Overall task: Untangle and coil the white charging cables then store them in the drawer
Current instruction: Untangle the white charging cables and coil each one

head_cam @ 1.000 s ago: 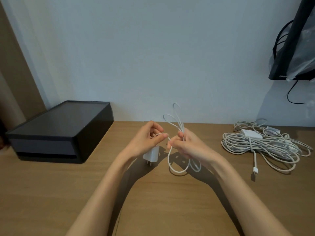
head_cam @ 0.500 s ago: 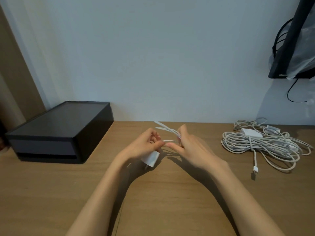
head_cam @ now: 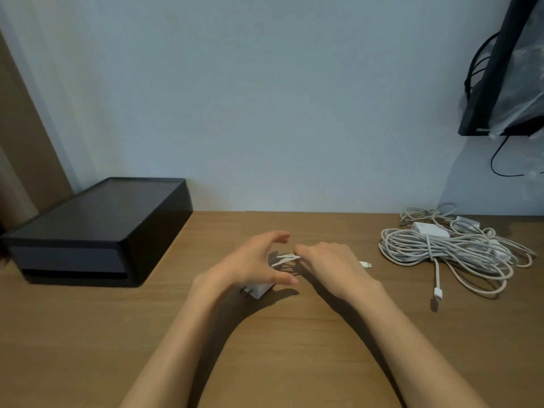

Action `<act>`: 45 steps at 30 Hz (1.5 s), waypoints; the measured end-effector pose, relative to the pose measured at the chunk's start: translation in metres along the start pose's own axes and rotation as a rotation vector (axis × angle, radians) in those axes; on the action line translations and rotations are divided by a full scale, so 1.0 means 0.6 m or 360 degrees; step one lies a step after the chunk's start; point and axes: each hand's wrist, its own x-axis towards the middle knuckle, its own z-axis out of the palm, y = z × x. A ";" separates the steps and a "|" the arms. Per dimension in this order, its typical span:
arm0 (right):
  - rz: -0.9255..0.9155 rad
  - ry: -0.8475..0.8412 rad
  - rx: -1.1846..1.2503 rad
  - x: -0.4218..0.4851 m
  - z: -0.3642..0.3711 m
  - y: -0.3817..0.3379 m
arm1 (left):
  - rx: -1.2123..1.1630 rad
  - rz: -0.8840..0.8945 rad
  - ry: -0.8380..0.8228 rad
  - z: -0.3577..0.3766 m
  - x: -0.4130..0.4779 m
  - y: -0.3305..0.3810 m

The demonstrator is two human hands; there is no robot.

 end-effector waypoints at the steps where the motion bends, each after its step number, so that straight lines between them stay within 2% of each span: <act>1: -0.0023 0.0024 -0.0013 0.001 0.002 0.000 | 0.0052 0.0010 -0.0025 0.006 0.001 0.004; 5: -0.0093 0.0104 0.0060 0.004 0.002 -0.001 | 0.0236 0.0019 -0.0104 0.016 0.001 0.014; 12: -0.0104 0.0110 0.0241 -0.003 -0.008 0.009 | -0.0031 -0.0005 -0.0208 0.014 0.002 0.009; 20: -0.0030 0.0220 0.0457 -0.001 0.003 0.038 | -0.0092 0.0054 -0.0090 0.006 0.005 0.004; 26: 0.0134 0.0328 0.0833 -0.003 0.013 0.066 | -0.0091 0.0004 0.0141 -0.009 0.006 -0.010; 33: 0.0192 0.0483 0.1123 0.001 0.007 0.068 | -0.0113 -0.0126 0.0245 -0.011 0.010 -0.036; 41: 0.0217 0.0435 0.0989 0.004 0.015 0.073 | -0.0165 -0.0051 0.0159 -0.015 0.008 -0.034; 45: 0.0264 0.0419 0.1289 0.004 0.006 0.069 | -0.0120 0.0008 0.0159 -0.014 0.006 -0.038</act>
